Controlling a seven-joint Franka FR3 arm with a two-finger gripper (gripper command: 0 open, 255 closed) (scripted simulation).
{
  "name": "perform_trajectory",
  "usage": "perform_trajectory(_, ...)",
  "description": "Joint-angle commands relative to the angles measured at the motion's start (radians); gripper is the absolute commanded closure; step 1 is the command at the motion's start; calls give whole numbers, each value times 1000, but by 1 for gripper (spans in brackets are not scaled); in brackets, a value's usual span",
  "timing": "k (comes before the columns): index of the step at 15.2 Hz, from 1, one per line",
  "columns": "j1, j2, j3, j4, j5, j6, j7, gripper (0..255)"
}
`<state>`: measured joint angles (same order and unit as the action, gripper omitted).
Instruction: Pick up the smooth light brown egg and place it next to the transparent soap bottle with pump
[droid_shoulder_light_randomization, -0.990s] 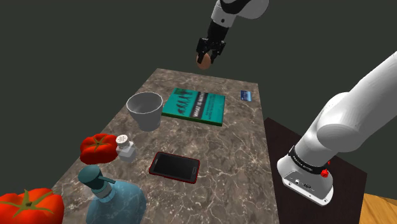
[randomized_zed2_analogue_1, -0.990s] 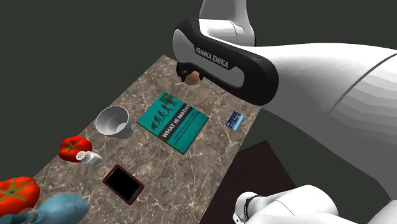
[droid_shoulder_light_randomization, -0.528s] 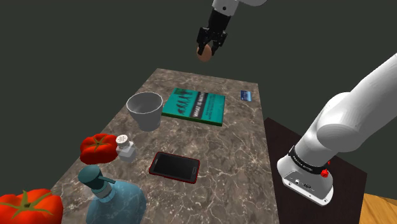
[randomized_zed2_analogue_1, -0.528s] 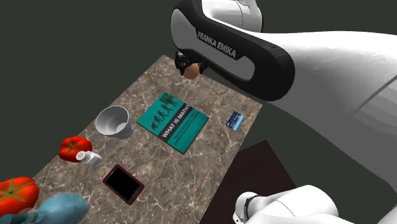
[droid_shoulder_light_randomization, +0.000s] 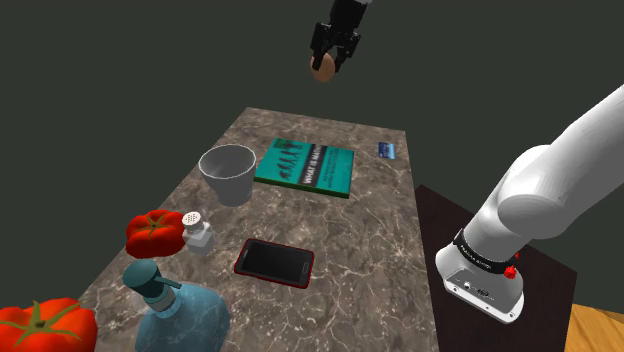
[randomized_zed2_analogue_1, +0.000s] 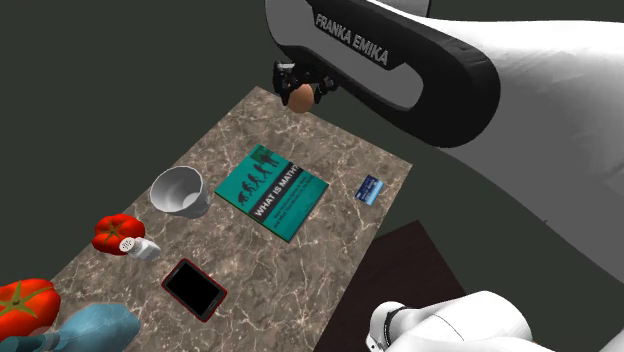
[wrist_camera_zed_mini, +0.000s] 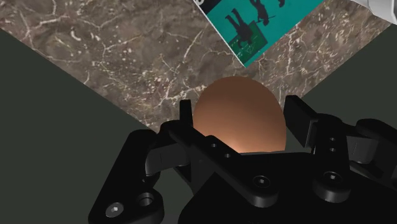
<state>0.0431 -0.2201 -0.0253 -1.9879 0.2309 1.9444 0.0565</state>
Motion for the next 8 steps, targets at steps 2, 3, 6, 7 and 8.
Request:
perform_trajectory(2,0,3,0,42,-3,-38,10,255)
perform_trajectory(3,0,4,0,56,-4,-51,13,255)
perform_trajectory(6,-1,8,-1,101,-7,-91,21,255)
perform_trajectory(7,-1,10,-1,116,-8,-104,23,255)
perform_trajectory(8,-1,12,-2,132,-8,-118,26,255)
